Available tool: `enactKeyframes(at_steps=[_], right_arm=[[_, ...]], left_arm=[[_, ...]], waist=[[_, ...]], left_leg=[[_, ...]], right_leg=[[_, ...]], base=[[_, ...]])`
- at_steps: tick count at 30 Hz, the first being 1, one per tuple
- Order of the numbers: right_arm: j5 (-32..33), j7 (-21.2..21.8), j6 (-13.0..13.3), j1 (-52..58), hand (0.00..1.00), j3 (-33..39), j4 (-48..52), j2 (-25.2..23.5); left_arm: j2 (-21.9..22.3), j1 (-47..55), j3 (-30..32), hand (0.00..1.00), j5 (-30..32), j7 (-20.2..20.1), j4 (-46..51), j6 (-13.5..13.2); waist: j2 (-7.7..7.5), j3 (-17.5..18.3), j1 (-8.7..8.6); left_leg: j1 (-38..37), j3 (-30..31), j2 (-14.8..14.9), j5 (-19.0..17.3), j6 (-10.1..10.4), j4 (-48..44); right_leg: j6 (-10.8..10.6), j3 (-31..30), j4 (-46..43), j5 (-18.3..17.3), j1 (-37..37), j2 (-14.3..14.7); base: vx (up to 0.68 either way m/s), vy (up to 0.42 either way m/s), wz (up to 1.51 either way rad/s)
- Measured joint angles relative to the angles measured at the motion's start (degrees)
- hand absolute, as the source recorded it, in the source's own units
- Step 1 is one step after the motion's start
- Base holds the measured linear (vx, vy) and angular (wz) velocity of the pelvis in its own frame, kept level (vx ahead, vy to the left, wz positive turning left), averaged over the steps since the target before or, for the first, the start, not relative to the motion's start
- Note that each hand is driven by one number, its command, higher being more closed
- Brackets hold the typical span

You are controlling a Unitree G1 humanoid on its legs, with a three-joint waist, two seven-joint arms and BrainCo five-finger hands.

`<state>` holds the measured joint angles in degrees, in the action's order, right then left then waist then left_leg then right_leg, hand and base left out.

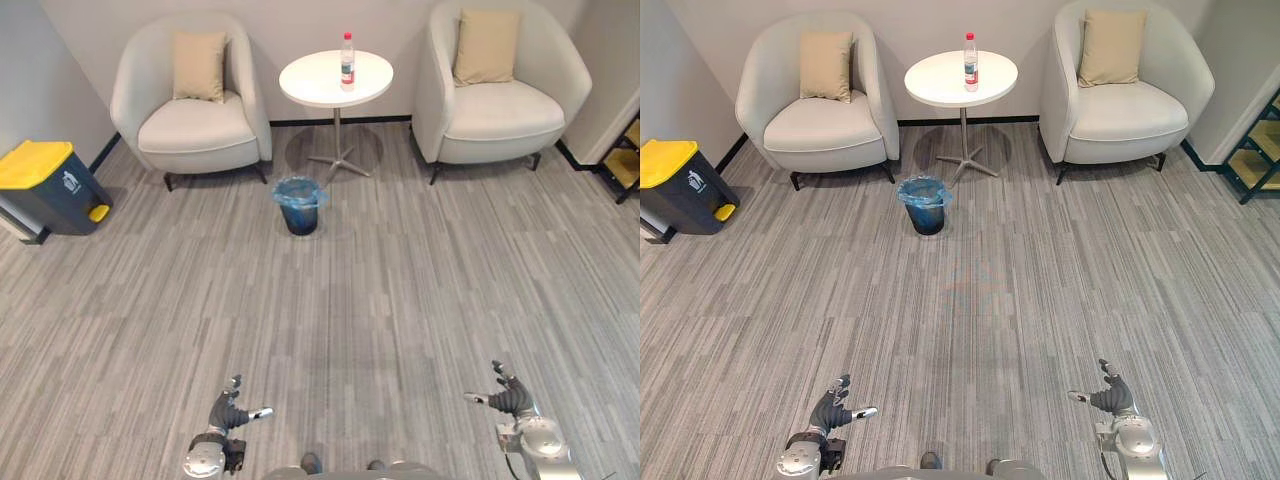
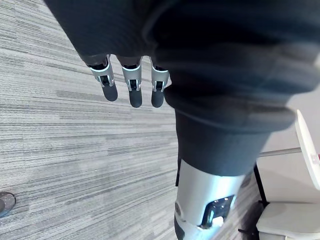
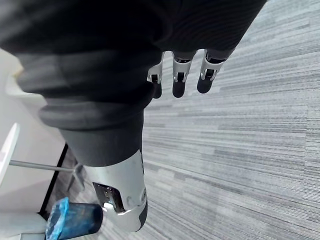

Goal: Gather rubbish on tea table into small bin, then transfer packed bag to large trash can.

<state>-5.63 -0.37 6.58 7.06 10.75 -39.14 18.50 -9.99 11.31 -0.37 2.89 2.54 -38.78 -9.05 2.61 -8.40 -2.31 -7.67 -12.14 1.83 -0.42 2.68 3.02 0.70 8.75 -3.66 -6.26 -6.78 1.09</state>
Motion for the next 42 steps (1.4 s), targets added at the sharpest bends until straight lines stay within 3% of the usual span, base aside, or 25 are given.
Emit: enactKeyframes(at_steps=[18,23,26,28,30,31,34,36,37,38,39,40,41,42], right_arm=[[0.80,-0.86,-0.51,-0.48,0.00,0.62,-5.02,-2.46],[0.80,-1.21,-0.55,-2.22,0.00,0.64,-5.13,-2.44],[0.81,-2.13,-0.72,-4.98,0.00,0.82,-6.81,-2.34],[0.84,-2.14,-0.95,-5.53,0.00,1.08,-6.80,-2.05],[0.83,-2.11,-1.05,-6.32,0.00,0.81,-6.77,-1.90],[0.82,-2.06,-1.29,-6.58,0.00,0.43,-6.77,-1.81],[0.83,-2.05,-1.44,-7.16,0.00,-0.26,-6.76,0.13],[0.83,-2.09,-1.45,-7.20,0.00,-0.25,-6.61,1.47],[0.83,-2.08,-1.57,-7.18,0.00,-0.24,-6.37,2.19],[0.83,-2.08,-1.71,-7.18,0.00,-0.18,-5.99,2.57],[0.83,-2.08,-1.90,-7.26,0.00,-0.07,-4.72,3.19],[0.81,-2.09,-1.90,-7.96,0.00,-0.04,-3.70,3.38],[0.81,-2.07,-1.88,-8.10,0.00,-0.06,-3.08,3.36],[0.82,-2.03,-1.88,-8.10,0.00,-0.14,-2.33,3.04]], left_arm=[[0.31,0.08,-0.02,0.00,-0.44,0.16,-1.29,0.04],[0.27,-0.12,0.17,0.00,-0.87,0.48,-0.62,0.06],[0.14,0.04,0.91,0.00,-1.27,0.87,2.43,0.09],[-0.46,0.20,0.90,0.00,-1.29,0.89,4.64,0.09],[-1.01,0.22,0.86,0.00,-1.29,1.14,4.75,0.14],[-1.80,0.11,0.73,0.00,-1.29,1.27,4.71,0.29],[-2.20,-0.45,0.77,0.00,-2.31,1.37,4.71,0.44],[-2.45,-1.88,0.78,0.00,-2.53,1.38,4.70,0.42],[-2.73,-2.85,0.79,0.00,-2.53,1.41,4.69,0.41],[-2.65,-3.37,0.83,0.00,-2.52,1.45,4.61,0.41],[-2.25,-3.81,0.77,0.00,-2.51,1.44,4.43,0.40],[-1.97,-4.74,0.70,0.00,-2.50,1.40,4.48,0.21],[-1.91,-5.24,0.63,0.00,-2.50,1.41,4.44,0.25],[-1.75,-5.57,0.57,0.00,-2.54,1.48,4.43,0.05]], waist=[[0.53,1.10,0.02],[0.50,0.55,0.03],[0.06,-0.92,0.96],[-1.36,-2.20,0.81],[-1.20,-2.66,1.36],[-1.19,-3.44,0.76],[0.23,-4.73,-0.25],[0.72,-5.48,-0.49],[0.16,-5.53,-0.98],[0.05,-5.68,-1.38],[0.39,-5.75,-2.01],[0.94,-5.87,-1.91],[1.01,-5.91,-1.76],[1.48,-6.15,-1.61]], left_leg=[[0.50,-0.16,0.05,0.77,-1.00,1.03],[3.56,-0.92,0.09,0.34,-1.53,0.07],[6.85,-2.50,0.44,-4.65,-2.03,-6.25],[7.86,-3.25,-0.33,-9.70,-2.95,-11.69],[7.51,-3.63,0.26,-11.80,-4.11,-13.60],[5.70,-3.65,0.53,-13.00,-4.18,-13.94],[1.27,-3.80,3.21,-15.69,-2.55,-13.51],[-1.10,-3.52,4.81,-15.87,-0.98,-12.19],[-2.69,-2.73,5.11,-15.88,0.48,-10.37],[-3.61,-1.95,5.41,-16.02,1.28,-9.69],[-4.59,-0.36,6.49,-16.03,2.52,-9.48],[-3.80,1.04,7.87,-15.02,4.35,-11.81],[-2.93,1.70,8.26,-14.78,4.71,-14.87],[0.28,3.01,10.38,-13.60,6.13,-25.34]], right_leg=[[0.37,-0.34,1.91,1.43,0.21,0.45],[0.23,-1.52,1.63,1.34,3.40,0.38],[-1.57,-3.00,-6.24,-3.42,8.22,-0.56],[-5.12,-2.18,-19.26,-9.51,12.95,-3.44],[-6.43,0.62,-29.78,-9.02,17.73,-5.21],[-4.93,3.36,-34.47,-10.68,19.39,-6.83],[-4.20,9.82,-32.06,-11.80,24.28,-9.07],[-4.51,11.78,-23.18,-7.20,27.56,-9.07],[-4.25,11.62,-15.37,-1.11,29.00,-8.82],[-3.48,11.46,-13.62,3.30,29.11,-8.77],[0.80,11.35,-14.36,9.11,28.88,-8.37],[1.65,11.60,-19.55,4.52,30.19,-8.26],[1.79,12.02,-21.91,2.31,30.17,-8.46],[2.22,13.22,-23.79,-1.41,27.89,-8.06]], base=[[0.00,-0.002,0.00],[0.01,-0.006,-0.11],[0.07,0.007,-0.29],[0.07,0.020,-0.17],[0.15,0.040,-0.27],[0.28,0.041,-0.15],[0.34,-0.005,0.01],[0.53,-0.091,0.24],[0.57,-0.163,0.37],[0.72,-0.250,0.58],[0.50,-0.216,0.41],[0.59,-0.301,0.32],[0.55,-0.325,0.14],[0.67,-0.388,0.33]])
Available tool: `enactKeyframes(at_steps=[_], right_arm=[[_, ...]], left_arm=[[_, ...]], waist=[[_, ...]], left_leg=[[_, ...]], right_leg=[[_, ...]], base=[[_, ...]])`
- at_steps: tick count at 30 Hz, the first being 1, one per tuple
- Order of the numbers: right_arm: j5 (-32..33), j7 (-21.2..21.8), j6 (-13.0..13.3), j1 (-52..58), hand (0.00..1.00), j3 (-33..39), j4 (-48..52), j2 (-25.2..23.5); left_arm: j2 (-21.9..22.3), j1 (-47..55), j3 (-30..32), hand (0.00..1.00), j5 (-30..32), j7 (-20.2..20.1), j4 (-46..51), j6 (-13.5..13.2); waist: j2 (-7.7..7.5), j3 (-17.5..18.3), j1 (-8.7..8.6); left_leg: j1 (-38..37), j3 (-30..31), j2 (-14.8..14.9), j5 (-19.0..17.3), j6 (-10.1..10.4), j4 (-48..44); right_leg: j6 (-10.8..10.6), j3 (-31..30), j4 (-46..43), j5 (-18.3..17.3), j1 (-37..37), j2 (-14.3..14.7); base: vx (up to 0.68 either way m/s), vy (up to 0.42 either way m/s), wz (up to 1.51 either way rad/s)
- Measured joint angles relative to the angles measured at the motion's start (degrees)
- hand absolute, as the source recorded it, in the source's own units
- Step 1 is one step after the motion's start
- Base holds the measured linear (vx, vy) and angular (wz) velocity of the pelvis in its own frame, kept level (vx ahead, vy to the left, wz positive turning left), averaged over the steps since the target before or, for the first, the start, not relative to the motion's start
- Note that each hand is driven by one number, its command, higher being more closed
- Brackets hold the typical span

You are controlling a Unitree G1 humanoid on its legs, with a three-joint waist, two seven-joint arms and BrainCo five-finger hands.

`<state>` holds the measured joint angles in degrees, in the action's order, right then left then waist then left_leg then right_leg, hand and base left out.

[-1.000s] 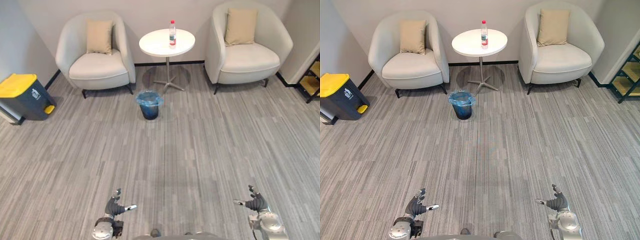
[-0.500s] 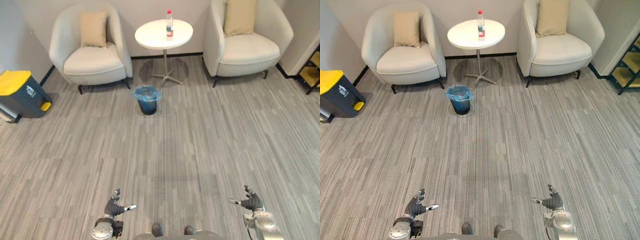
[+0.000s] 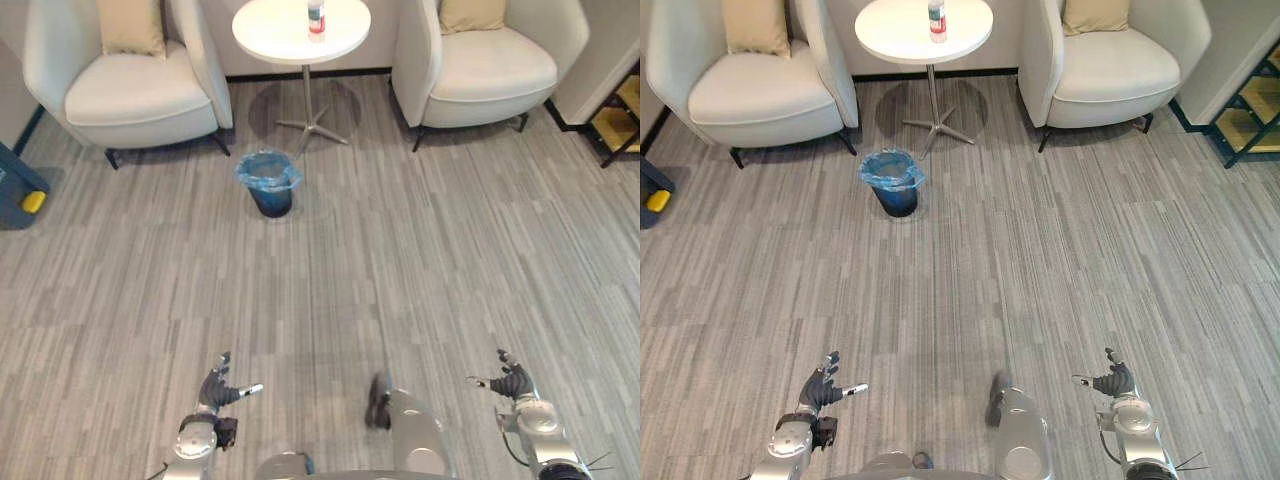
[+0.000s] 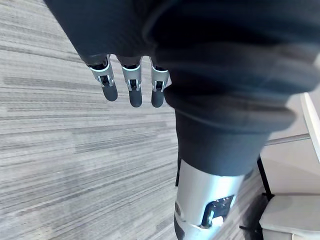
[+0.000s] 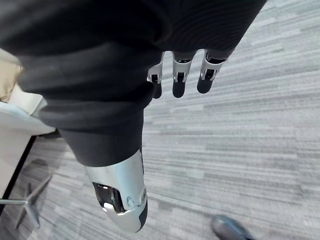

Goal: Gather rubbish on tea table into small bin, then transfer packed bag to large trash can.

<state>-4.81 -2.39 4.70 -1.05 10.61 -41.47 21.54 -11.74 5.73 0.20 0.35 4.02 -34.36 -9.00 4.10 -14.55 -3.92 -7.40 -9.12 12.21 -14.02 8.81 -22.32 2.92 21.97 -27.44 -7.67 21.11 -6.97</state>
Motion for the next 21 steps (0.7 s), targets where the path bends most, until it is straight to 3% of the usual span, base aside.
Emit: enactKeyframes(at_steps=[1,2,3,4,5,6,9,11,12,13,14,15,16,17,18,19,20,21], right_arm=[[0.02,-0.02,0.01,0.24,0.00,-0.53,0.03,-0.14],[0.18,-0.09,0.01,0.37,0.00,-1.22,-0.01,-0.16],[0.53,-0.17,0.14,0.45,0.00,-2.46,0.01,-0.49],[1.78,-0.31,0.40,0.48,0.00,-2.49,0.09,-1.45],[2.31,-0.50,0.57,0.54,0.00,-2.46,0.26,-1.85],[2.57,-0.79,0.83,0.57,0.00,-2.46,0.35,-2.08],[3.19,-1.22,1.28,-0.12,0.00,-2.30,0.28,-1.64],[3.19,-1.26,1.29,-0.65,0.00,-1.97,0.04,-1.72],[3.18,-1.26,1.32,-0.61,0.00,-2.02,-0.02,-1.43],[3.16,-1.26,1.33,-0.54,0.00,-2.22,-0.02,-1.08],[3.00,-1.33,1.31,-0.67,0.00,-2.60,-0.62,-2.57],[2.91,-1.32,1.43,-0.27,0.00,-2.63,-1.02,-3.00],[2.80,-1.31,1.37,-0.31,0.00,-2.63,-2.89,-3.80],[2.44,-1.32,1.22,-0.34,0.00,-2.61,-3.86,-4.89],[2.41,-1.30,1.17,0.27,0.00,-2.68,-4.21,-5.58],[2.38,-1.22,1.05,0.54,0.00,-2.83,-4.51,-5.77],[2.37,-1.24,0.80,0.57,0.00,-4.03,-4.66,-5.84],[2.37,-1.16,0.98,0.80,0.00,-5.33,-4.13,-5.92]], left_arm=[[0.27,-0.09,-0.08,0.00,-0.19,-0.01,-0.01,0.00],[0.34,0.03,-0.10,0.00,-0.43,-0.02,0.03,-0.04],[0.31,0.28,-0.04,0.00,-0.84,-0.01,0.00,-0.04],[0.27,0.33,-0.03,0.00,-0.87,0.01,0.05,0.02],[0.31,0.37,-0.08,0.00,-0.88,0.01,0.08,0.03],[0.42,0.39,-0.10,0.00,-0.88,0.01,0.16,0.01],[0.44,0.70,0.13,0.00,-0.90,0.00,0.97,0.03],[1.05,1.89,0.87,0.00,-1.03,0.09,1.85,0.05],[1.53,2.66,1.22,0.00,-1.21,0.16,2.48,0.03],[2.04,3.69,1.66,0.00,-1.43,0.37,2.87,-0.01],[1.50,4.28,2.53,0.00,-1.92,0.65,2.72,0.24],[1.60,4.10,2.72,0.00,-1.97,0.83,2.69,0.42],[1.93,3.80,2.61,0.00,-1.97,0.98,2.62,0.53],[1.65,3.65,2.47,0.00,-2.04,1.04,1.99,0.67],[1.05,2.86,2.15,0.00,-2.09,1.08,1.18,1.18],[0.71,2.28,1.88,0.00,-2.30,1.15,0.86,1.45],[0.33,1.89,1.68,0.00,-3.21,1.45,1.02,1.59],[-0.01,1.90,1.61,0.00,-3.78,1.73,1.06,1.55]], waist=[[0.61,-0.35,0.05],[0.67,-0.47,0.41],[0.38,-1.11,1.52],[-0.27,-1.84,2.47],[-1.29,-2.22,2.91],[-1.87,-2.24,3.51],[-2.61,-2.72,5.78],[-2.80,-2.81,7.52],[-2.42,-2.63,8.04],[-1.39,-2.02,7.97],[-3.46,-1.25,8.97],[-4.68,-0.83,8.74],[-6.24,-0.66,8.14],[-7.63,-0.63,7.68],[-8.36,-0.69,7.46],[-8.52,-0.72,7.32],[-8.30,-0.86,6.49],[-7.63,-0.96,6.07]], left_leg=[[5.11,1.14,2.97,5.44,-0.51,-14.36],[7.80,1.13,4.77,6.45,-0.76,-21.76],[12.65,0.54,7.74,4.94,-2.57,-34.55],[16.67,-0.42,8.22,3.70,-4.61,-41.09],[18.88,-1.15,8.08,3.35,-5.15,-41.84],[22.10,-2.85,7.35,3.11,-5.47,-40.96],[30.75,-6.45,2.30,2.94,-5.33,-22.77],[30.76,-6.42,-3.16,6.94,-4.28,-0.63],[29.56,-6.41,-4.45,10.48,-4.91,8.31],[29.67,-6.41,-4.58,11.91,-6.44,11.45],[31.57,-5.25,-5.66,17.45,-10.77,4.16],[32.65,-5.40,-6.04,15.72,-11.95,1.00],[32.91,-5.37,-6.39,11.13,-12.36,-3.10],[31.40,-4.96,-7.53,8.14,-12.93,-5.01],[29.61,-4.09,-8.69,5.62,-13.35,-5.99],[28.18,-3.45,-9.40,4.16,-13.79,-6.35],[23.78,-2.56,-10.39,2.09,-14.33,-5.63],[18.93,-1.62,-10.74,0.88,-13.99,-3.44]], right_leg=[[0.40,1.26,1.39,-2.42,-4.64,1.34],[0.33,1.52,2.94,-2.98,-7.35,2.29],[0.83,1.54,6.90,-3.71,-13.27,4.55],[0.90,1.56,11.39,-3.94,-19.54,5.64],[0.86,1.56,13.58,-3.92,-22.08,5.90],[0.74,1.44,16.52,-3.85,-25.03,6.10],[0.36,-0.61,21.19,-3.83,-30.17,6.05],[-2.23,-3.25,22.60,-5.27,-33.58,5.47],[-4.14,-4.73,23.44,-6.57,-35.56,5.79],[-5.99,-5.79,24.18,-8.19,-37.59,6.77],[-7.95,-7.08,22.60,-12.28,-39.56,4.88],[-8.69,-7.55,19.08,-13.22,-38.52,3.60],[-9.59,-8.46,6.34,-13.64,-33.72,0.99],[-14.01,-10.41,-10.20,-9.70,-27.56,-1.94],[-16.54,-12.17,-21.41,-7.17,-23.47,-3.49],[-16.31,-12.71,-27.45,-7.33,-21.17,-3.98],[-13.89,-12.41,-34.61,-8.42,-17.46,-4.86],[-11.22,-10.73,-34.97,-9.61,-14.74,-5.00]], base=[[0.57,-0.313,0.33],[0.58,-0.293,0.19],[0.56,-0.245,-0.03],[0.55,-0.233,-0.05],[0.51,-0.206,-0.01],[0.51,-0.178,-0.03],[0.55,-0.062,-0.37],[0.59,0.093,-0.64],[0.49,0.119,-0.63],[0.64,0.209,-0.80],[0.63,0.209,-0.56],[0.79,0.257,-0.28],[0.66,0.200,0.16],[0.82,0.235,0.35],[0.68,0.165,0.41],[0.67,0.107,0.56],[0.65,0.061,0.56],[0.63,0.048,0.50]])
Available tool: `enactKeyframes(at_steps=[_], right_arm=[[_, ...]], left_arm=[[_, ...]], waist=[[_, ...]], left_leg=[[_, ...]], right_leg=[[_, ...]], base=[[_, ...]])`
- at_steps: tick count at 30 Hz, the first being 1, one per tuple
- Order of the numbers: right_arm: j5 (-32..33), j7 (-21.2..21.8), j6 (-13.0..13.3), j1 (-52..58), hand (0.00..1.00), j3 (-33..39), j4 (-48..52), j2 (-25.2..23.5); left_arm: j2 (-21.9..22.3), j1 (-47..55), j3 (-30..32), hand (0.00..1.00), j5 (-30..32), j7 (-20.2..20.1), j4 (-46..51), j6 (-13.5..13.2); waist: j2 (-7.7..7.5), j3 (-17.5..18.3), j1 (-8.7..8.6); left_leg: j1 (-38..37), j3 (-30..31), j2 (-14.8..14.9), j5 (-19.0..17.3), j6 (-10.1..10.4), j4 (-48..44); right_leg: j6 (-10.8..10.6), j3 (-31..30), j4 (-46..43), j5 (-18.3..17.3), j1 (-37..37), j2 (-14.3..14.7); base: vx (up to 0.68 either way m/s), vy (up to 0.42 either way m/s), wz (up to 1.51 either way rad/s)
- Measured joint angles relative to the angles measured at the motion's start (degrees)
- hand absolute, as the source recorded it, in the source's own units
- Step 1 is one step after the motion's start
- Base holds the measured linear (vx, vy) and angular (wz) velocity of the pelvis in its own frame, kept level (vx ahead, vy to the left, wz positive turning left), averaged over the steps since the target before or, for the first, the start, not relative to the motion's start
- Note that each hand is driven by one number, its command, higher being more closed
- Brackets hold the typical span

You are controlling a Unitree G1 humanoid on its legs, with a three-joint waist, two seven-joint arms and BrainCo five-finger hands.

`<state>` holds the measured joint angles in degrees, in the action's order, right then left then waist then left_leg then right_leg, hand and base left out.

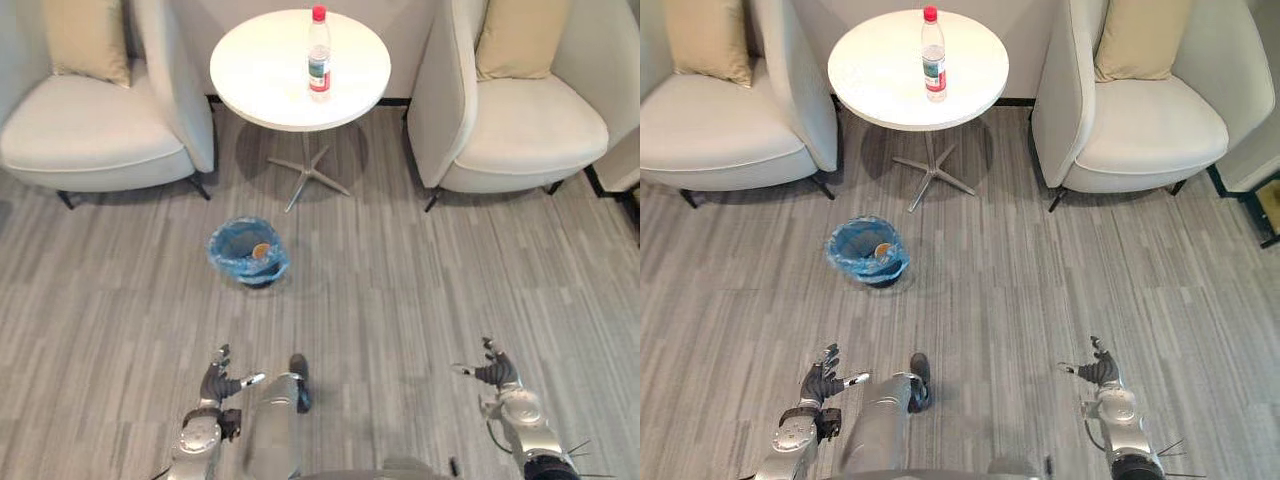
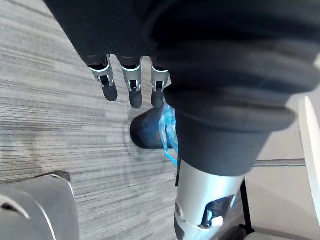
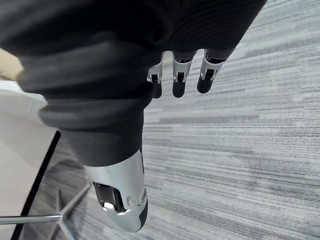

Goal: Gather rubbish on tea table into small bin, then transfer packed bag to large trash can.

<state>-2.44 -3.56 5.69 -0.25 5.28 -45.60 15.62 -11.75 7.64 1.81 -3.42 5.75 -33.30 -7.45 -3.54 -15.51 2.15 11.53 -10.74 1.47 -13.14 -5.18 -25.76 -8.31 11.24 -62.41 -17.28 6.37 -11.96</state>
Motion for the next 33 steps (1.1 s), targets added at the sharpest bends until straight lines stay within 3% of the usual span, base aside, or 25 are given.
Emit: enactKeyframes(at_steps=[2,3,5,6,7,8,9,11,13,14,16,18,20,21,22,26,27,29,30,33], right_arm=[[-0.01,0.00,0.33,0.41,0.00,-0.93,1.56,-0.03],[0.00,-0.01,0.58,0.64,0.00,-0.89,2.49,-0.01],[0.03,0.00,0.55,0.70,0.00,-0.77,2.77,0.33],[0.05,-0.01,0.50,0.69,0.00,-0.62,2.77,0.40],[0.05,-0.02,0.44,1.09,0.00,-0.49,2.79,0.39],[0.04,0.01,0.41,1.72,0.00,-0.49,2.81,0.36],[0.01,0.01,0.31,1.88,0.00,-0.31,2.84,0.75],[0.01,0.00,0.40,1.70,0.00,0.98,5.32,0.28],[0.03,0.00,0.33,1.78,0.00,0.88,6.33,0.48],[0.06,-0.02,0.32,2.01,0.00,0.76,6.68,0.22],[0.10,-0.16,0.38,2.82,0.00,0.95,8.32,-0.09],[0.13,-0.22,0.74,2.85,0.00,1.58,9.14,-0.01],[0.16,-0.37,0.63,2.50,0.00,2.06,9.14,-0.03],[0.15,-0.56,0.63,2.53,0.00,2.11,9.25,0.18],[0.12,-0.78,0.42,2.57,0.00,2.12,9.00,-0.27],[-0.05,-1.63,0.71,1.69,0.00,1.88,11.62,-0.52],[-0.33,-1.66,0.71,1.17,0.00,1.22,12.97,-0.63],[-0.41,-1.78,0.79,0.83,0.00,0.53,15.47,-1.36],[-0.44,-1.76,0.99,1.16,0.00,0.36,16.98,-2.07],[-0.54,-1.88,2.83,1.07,0.00,-0.98,20.75,-1.93]], left_arm=[[-0.14,-0.29,-0.17,0.00,-0.63,0.63,0.17,-0.25],[-0.19,-0.75,-0.12,0.00,-0.71,0.66,0.34,-0.55],[-0.17,-2.57,-0.12,0.00,-0.73,0.64,0.20,-0.55],[-0.23,-3.21,-0.12,0.00,-0.74,0.65,0.16,-0.56],[-0.22,-3.78,-0.16,0.00,-0.71,0.63,-0.50,-0.55],[-0.18,-3.80,-0.17,0.00,-0.68,0.64,-0.72,-0.55],[0.53,-3.82,-0.17,0.00,-0.65,0.67,-1.38,-0.54],[0.73,-2.79,-0.23,0.00,-0.54,0.56,-1.92,-0.56],[1.52,-2.56,-0.25,0.00,-0.54,0.50,-2.27,-0.50],[1.91,-2.24,-0.51,0.00,-0.55,0.46,-2.28,-0.50],[2.09,-2.20,-1.90,0.00,-0.57,0.37,-2.26,-0.52],[2.76,-2.20,-2.36,0.00,-0.56,0.37,-2.15,-0.54],[3.11,-2.15,-2.35,0.00,-0.55,0.37,-2.16,-0.53],[3.43,-1.83,-2.33,0.00,-0.55,0.37,-2.15,-0.53],[3.47,-1.78,-2.12,0.00,-0.54,0.43,-2.54,-0.50],[3.56,-1.24,-1.67,0.00,-0.52,0.43,-2.97,-0.50],[3.60,-0.55,-1.67,0.00,-0.53,0.44,-3.11,-0.48],[3.23,0.64,-1.93,0.00,-0.51,0.46,-3.38,-0.47],[2.60,0.94,-2.27,0.00,-0.50,0.48,-3.37,-0.48],[1.98,1.11,-2.24,0.00,-0.50,0.52,-3.50,-0.60]], waist=[[1.16,0.20,-0.49],[1.93,0.31,-1.53],[2.38,-0.07,-2.22],[2.43,-0.15,-2.91],[2.28,-0.24,-3.09],[2.11,-0.19,-3.06],[3.05,-0.35,-2.96],[3.66,-0.06,-3.01],[4.26,-0.49,-2.88],[4.19,-0.74,-2.57],[3.53,-1.22,-1.69],[3.47,-1.21,-1.35],[4.20,-1.29,-1.36],[5.57,-0.97,-1.41],[5.52,-1.20,-1.10],[3.68,-0.88,-1.30],[3.33,-1.02,-1.22],[3.34,-1.00,-1.78],[3.29,-0.79,-2.28],[2.54,-0.20,-2.77]], left_leg=[[-5.02,1.98,-0.01,-0.43,0.74,3.76],[-7.52,4.49,0.07,-0.44,1.02,6.09],[-10.08,7.13,0.74,-0.65,1.86,8.00],[-10.96,9.04,1.49,-1.61,3.52,8.09],[-12.56,9.76,2.31,-3.06,5.82,8.02],[-13.60,9.98,2.75,-3.74,6.88,8.01],[-14.99,10.41,4.23,-4.61,8.27,7.64],[-14.08,10.31,6.63,-3.04,10.91,2.66],[-8.77,10.08,9.55,0.93,13.31,-12.21],[-6.16,8.69,11.69,0.58,12.59,-20.41],[-3.66,5.65,12.39,-1.27,10.81,-24.27],[-1.07,3.54,11.47,-2.36,10.43,-18.45],[-0.06,2.81,9.54,-1.69,10.80,-6.63],[-0.68,2.98,8.25,5.17,10.71,4.19],[-1.00,2.72,7.84,9.42,7.87,5.57],[-3.00,0.55,4.09,7.03,6.21,7.18],[-4.05,-0.80,3.28,4.58,5.68,6.75],[-6.24,-0.93,2.44,3.12,5.25,6.90],[-7.54,-0.01,2.45,2.60,4.86,7.09],[-7.55,1.95,2.46,2.55,4.98,7.74]], right_leg=[[2.76,3.71,5.50,-1.50,3.78,-0.03],[3.65,6.42,13.20,-1.95,6.57,0.04],[3.72,6.11,28.87,-0.12,9.92,1.06],[3.38,3.51,39.81,4.29,11.19,2.13],[2.86,0.44,46.16,11.97,11.46,3.35],[2.42,-1.03,47.10,16.28,10.80,3.99],[4.76,-1.85,45.52,18.33,9.92,5.31],[7.16,-0.64,38.72,12.84,10.73,6.15],[9.17,0.40,38.82,10.60,6.75,8.06],[9.72,0.50,41.50,10.19,2.50,9.57],[10.19,0.34,45.16,9.90,-2.99,10.08],[10.17,-0.17,47.09,9.92,-5.48,10.06],[10.07,-0.51,48.13,9.96,-6.61,10.06],[8.87,-1.19,48.60,9.75,-7.34,10.98],[7.22,-2.70,48.42,8.48,-7.74,11.57],[4.04,-5.62,41.86,4.31,-4.69,6.82],[2.25,-7.08,37.41,3.17,-3.24,5.60],[1.20,-7.52,29.64,3.60,-1.03,3.99],[1.57,-7.63,26.78,3.43,0.12,3.66],[3.08,-8.35,33.36,2.63,2.33,4.20]], base=[[0.54,-0.011,0.60],[0.70,-0.112,1.08],[0.62,-0.182,1.09],[0.54,-0.264,1.10],[0.55,-0.286,1.07],[0.57,-0.332,0.76],[0.56,-0.334,0.32],[0.51,-0.333,0.22],[0.50,-0.336,0.13],[0.44,-0.252,-0.07],[0.39,-0.165,-0.16],[0.31,-0.069,-0.24],[0.27,0.064,-0.23],[0.25,0.134,-0.39],[0.23,0.107,-0.40],[0.16,0.102,-0.25],[0.07,0.112,-0.42],[0.09,0.080,-0.16],[0.10,0.018,0.17],[0.13,-0.044,0.36]])
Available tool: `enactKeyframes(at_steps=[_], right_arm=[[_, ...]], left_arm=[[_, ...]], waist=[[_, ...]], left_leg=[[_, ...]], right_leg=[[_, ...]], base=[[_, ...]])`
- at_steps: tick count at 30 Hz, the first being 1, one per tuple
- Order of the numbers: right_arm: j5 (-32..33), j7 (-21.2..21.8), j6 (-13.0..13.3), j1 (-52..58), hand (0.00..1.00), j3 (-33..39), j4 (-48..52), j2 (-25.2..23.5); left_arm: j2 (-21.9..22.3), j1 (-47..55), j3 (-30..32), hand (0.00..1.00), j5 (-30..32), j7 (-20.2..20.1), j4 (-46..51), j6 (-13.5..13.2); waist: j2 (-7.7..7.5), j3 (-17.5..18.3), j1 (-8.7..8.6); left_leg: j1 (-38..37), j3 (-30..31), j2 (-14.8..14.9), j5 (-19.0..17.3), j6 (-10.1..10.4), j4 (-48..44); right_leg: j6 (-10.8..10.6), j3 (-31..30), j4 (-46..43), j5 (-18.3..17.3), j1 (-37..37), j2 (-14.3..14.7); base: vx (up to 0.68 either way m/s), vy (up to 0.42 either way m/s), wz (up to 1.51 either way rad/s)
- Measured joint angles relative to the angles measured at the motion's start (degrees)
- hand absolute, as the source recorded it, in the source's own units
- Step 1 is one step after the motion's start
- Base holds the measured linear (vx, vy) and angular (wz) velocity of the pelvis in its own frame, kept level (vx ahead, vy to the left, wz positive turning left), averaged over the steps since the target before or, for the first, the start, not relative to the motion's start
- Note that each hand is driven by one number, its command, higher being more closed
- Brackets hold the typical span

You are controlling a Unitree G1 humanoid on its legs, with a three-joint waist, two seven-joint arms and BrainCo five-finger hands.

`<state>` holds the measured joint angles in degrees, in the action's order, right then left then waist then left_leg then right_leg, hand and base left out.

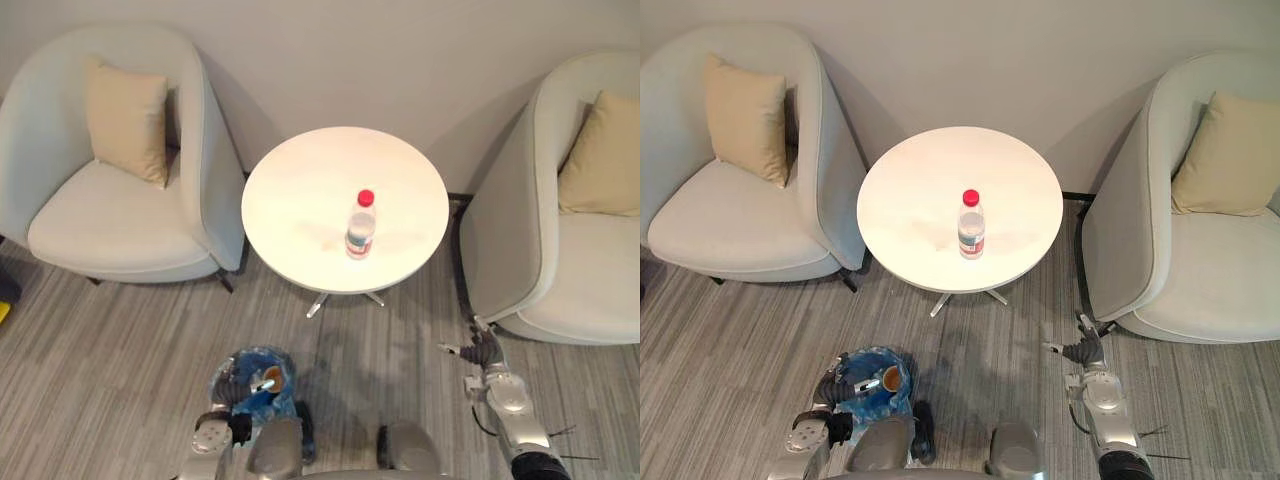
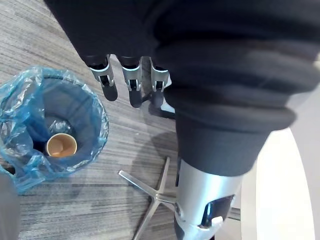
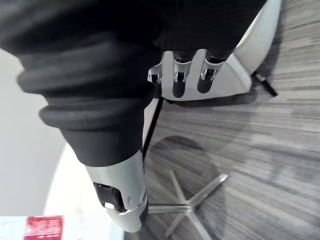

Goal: Gather rubbish on tea table into small bin, then transfer packed bag to large trash can.

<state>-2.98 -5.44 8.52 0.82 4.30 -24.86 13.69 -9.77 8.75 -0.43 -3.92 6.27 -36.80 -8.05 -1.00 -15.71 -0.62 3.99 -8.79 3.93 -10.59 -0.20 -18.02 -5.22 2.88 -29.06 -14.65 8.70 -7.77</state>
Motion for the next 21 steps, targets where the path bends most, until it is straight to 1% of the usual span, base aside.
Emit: enactKeyframes(at_steps=[1,2,3,4,5,7,10,13,16,18,19,20,21], right_arm=[[-0.59,-0.53,0.20,-0.06,0.00,-0.36,1.65,-0.04],[-1.15,-0.72,0.37,-0.14,0.00,-0.46,1.93,0.05],[-1.80,-0.80,0.36,-0.47,0.00,-0.63,1.86,0.44],[-2.21,-0.79,0.39,-1.09,0.00,-1.10,2.49,0.51],[-2.41,-0.79,0.50,-1.27,0.00,-1.40,3.19,0.58],[-2.94,-0.62,1.13,-1.75,0.00,-2.80,3.45,1.05],[-4.40,-0.56,1.74,-1.70,0.00,-4.43,3.60,1.19],[-4.47,-0.46,2.26,-1.86,0.00,-5.50,3.60,1.15],[-4.47,-0.51,2.27,-3.36,0.00,-7.26,3.31,0.85],[-4.46,-0.60,2.27,-3.87,0.00,-7.25,2.96,0.20],[-4.45,-0.87,2.33,-5.33,0.00,-7.26,0.85,-0.45],[-4.41,-1.11,2.32,-6.10,0.00,-7.14,-0.21,-0.65],[-4.33,-2.01,2.28,-7.42,0.00,-6.90,-2.15,-0.92]], left_arm=[[-0.60,0.24,0.00,0.00,0.05,-0.05,-0.13,-0.06],[-0.56,0.29,-0.08,0.00,0.07,-0.07,-0.55,-0.08],[0.45,0.32,-0.14,0.00,0.11,-0.12,-1.41,-0.04],[1.64,1.42,-0.15,0.00,0.12,-0.13,-1.68,-0.07],[2.11,1.52,-0.16,0.00,0.11,-0.15,-1.90,-0.07],[2.38,1.56,-0.16,0.00,0.13,-0.25,-2.00,-0.13],[2.35,1.63,-0.20,0.00,0.17,-1.07,-2.16,-0.96],[2.37,1.91,-1.05,0.00,0.22,-1.31,-2.57,-1.26],[2.38,2.88,-1.82,0.00,1.28,-1.43,-3.90,-1.32],[2.38,3.10,-2.17,0.00,1.49,-1.59,-4.41,-1.30],[2.41,3.50,-2.48,0.00,2.00,-2.16,-4.41,-1.32],[2.40,3.60,-2.60,0.00,2.30,-2.36,-4.43,-1.32],[2.42,3.66,-2.96,0.00,2.33,-2.42,-4.44,-1.32]], waist=[[-0.62,0.37,0.08],[-0.63,0.38,0.06],[0.56,0.78,0.16],[1.99,1.88,1.13],[2.66,2.26,1.47],[3.44,2.71,1.48],[3.42,2.93,1.55],[3.40,3.54,1.70],[3.56,3.75,1.81],[3.56,3.75,1.84],[3.54,3.76,2.30],[3.54,3.76,2.53],[3.50,3.79,3.13]], left_leg=[[0.28,0.91,-0.33,-0.07,1.13,-0.41],[0.41,1.66,-0.46,-0.27,1.74,-1.16],[0.42,2.69,0.24,-0.43,2.03,-1.49],[0.48,2.98,1.13,-0.29,2.55,-0.66],[0.66,3.73,1.28,-0.01,2.95,0.04],[0.25,4.89,1.58,0.49,3.71,1.58],[-1.96,6.97,2.02,1.24,4.60,4.25],[-3.05,7.33,2.03,2.38,4.61,6.64],[-3.55,7.50,1.88,3.74,4.50,8.71],[-3.73,7.79,1.77,4.20,4.46,9.44],[-3.67,8.66,1.48,5.29,4.38,10.24],[-3.57,8.72,1.31,5.76,4.37,10.46],[-3.46,8.84,0.93,6.46,4.47,11.08]], right_leg=[[-0.14,-0.65,7.01,2.99,0.56,0.15],[-0.20,-0.74,7.85,7.11,0.08,0.20],[0.03,0.39,8.69,7.04,-0.96,0.56],[0.48,0.74,10.33,7.32,-1.62,1.64],[0.78,1.49,10.98,7.55,-1.72,1.95],[1.00,2.96,12.58,7.70,-2.97,2.59],[1.32,5.45,15.78,7.91,-6.73,3.14],[1.36,6.86,18.34,8.29,-8.66,3.05],[1.42,7.79,20.85,9.87,-9.73,3.04],[1.55,8.10,21.76,10.29,-10.18,3.05],[1.34,8.37,22.87,11.24,-10.58,2.97],[1.30,8.43,23.11,11.46,-10.56,2.83],[1.31,8.76,23.44,11.52,-10.52,2.53]], base=[[0.13,-0.096,0.56],[0.18,-0.138,0.53],[0.27,-0.163,0.25],[0.28,-0.161,0.14],[0.22,-0.109,0.08],[0.16,-0.086,0.33],[0.16,-0.087,0.37],[0.09,-0.034,0.24],[0.04,-0.003,0.12],[0.00,0.002,0.15],[-0.02,0.000,0.17],[-0.04,0.002,0.18],[-0.07,-0.005,0.23]])
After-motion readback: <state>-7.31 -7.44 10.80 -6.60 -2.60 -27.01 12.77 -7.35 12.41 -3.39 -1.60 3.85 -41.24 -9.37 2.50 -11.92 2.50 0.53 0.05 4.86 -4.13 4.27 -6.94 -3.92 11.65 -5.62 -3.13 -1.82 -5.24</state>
